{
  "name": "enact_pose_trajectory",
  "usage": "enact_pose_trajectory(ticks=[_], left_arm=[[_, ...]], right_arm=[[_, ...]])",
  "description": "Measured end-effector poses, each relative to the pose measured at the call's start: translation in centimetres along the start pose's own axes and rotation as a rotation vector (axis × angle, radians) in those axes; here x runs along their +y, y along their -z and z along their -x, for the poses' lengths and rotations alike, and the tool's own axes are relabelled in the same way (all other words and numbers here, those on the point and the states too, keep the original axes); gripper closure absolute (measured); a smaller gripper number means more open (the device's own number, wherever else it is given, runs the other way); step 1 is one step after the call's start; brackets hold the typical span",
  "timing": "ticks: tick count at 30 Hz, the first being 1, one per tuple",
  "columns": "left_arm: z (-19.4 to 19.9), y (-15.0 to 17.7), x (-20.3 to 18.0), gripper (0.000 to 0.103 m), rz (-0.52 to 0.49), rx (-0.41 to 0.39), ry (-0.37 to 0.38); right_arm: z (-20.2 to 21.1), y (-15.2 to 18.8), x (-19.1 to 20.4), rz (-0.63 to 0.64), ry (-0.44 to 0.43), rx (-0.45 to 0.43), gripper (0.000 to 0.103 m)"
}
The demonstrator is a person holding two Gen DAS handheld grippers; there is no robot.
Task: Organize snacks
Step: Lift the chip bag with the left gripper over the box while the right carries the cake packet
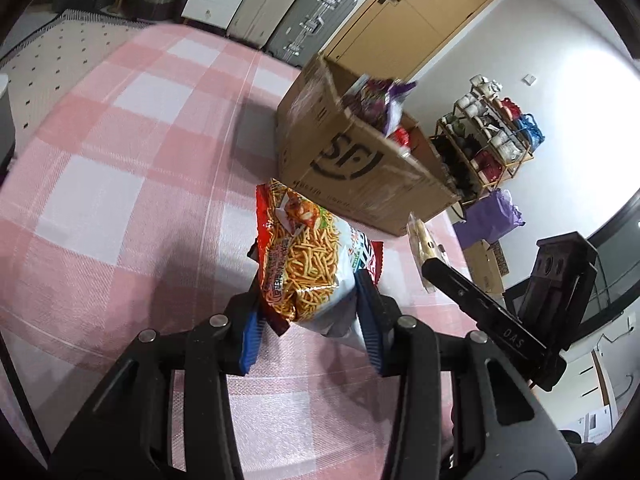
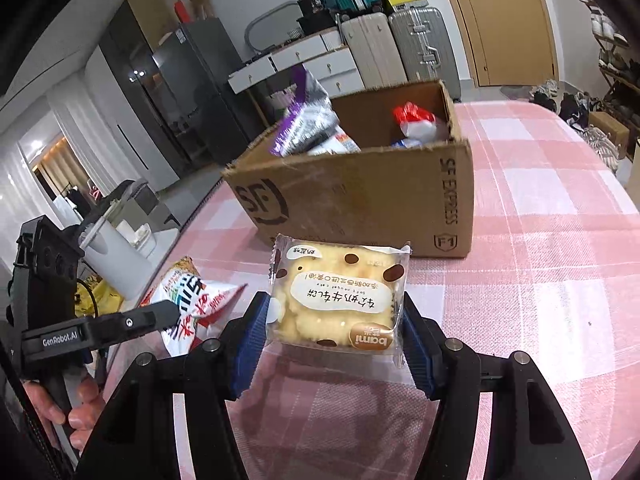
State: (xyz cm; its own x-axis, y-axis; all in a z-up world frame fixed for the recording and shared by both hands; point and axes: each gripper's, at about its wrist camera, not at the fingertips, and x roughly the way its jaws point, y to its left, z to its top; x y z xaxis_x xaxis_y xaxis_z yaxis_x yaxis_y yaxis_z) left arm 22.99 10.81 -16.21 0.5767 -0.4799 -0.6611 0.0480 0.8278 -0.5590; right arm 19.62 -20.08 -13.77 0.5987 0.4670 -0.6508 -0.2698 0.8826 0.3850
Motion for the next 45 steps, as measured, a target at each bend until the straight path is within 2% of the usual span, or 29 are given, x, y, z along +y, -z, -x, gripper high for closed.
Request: enact_pose_trajectory(ticks=[8, 14, 19, 26, 35, 40, 45], left_arm=[[3.1, -1.9, -2.0, 0.065, -0.04, -0.048, 0.033], [3.9, -4.7, -5.5, 0.065, -0.095, -0.094, 0.065], [3.6, -7.1, -9.0, 0.065, -0.154, -0.104, 0.052], [1.5, -10.4, -12.3, 0.065, -0.186, -0.112, 0.058], [-3.5, -13.2, -14.5, 0.065, -0.218, -0.105, 0.003], [-6.3, -13.4, -15.0, 0.065, -0.253, -0.104, -0.04], [-8.5, -13.6, -14.5, 0.065, -0.279, -0.091, -0.091]], right_arm=[[3.6, -1.4, 1.4, 0.021, -0.022, -0.068, 0.041], [5.6, -3.9, 1.7, 0.029, -0.035, -0.118, 0.041], [6.0, -6.4, 2.2, 0.067, -0.029, -0.142, 0.041], [6.9, -10.8, 1.1, 0.064, -0.017, -0.186, 0.041], [5.6, -16.0, -0.7, 0.042, -0.036, -0.187, 0.041], [3.5, -17.9, -1.6, 0.018, -0.026, -0.168, 0.041], [1.5, -18.3, -2.1, 0.021, -0.024, -0.144, 0.041]])
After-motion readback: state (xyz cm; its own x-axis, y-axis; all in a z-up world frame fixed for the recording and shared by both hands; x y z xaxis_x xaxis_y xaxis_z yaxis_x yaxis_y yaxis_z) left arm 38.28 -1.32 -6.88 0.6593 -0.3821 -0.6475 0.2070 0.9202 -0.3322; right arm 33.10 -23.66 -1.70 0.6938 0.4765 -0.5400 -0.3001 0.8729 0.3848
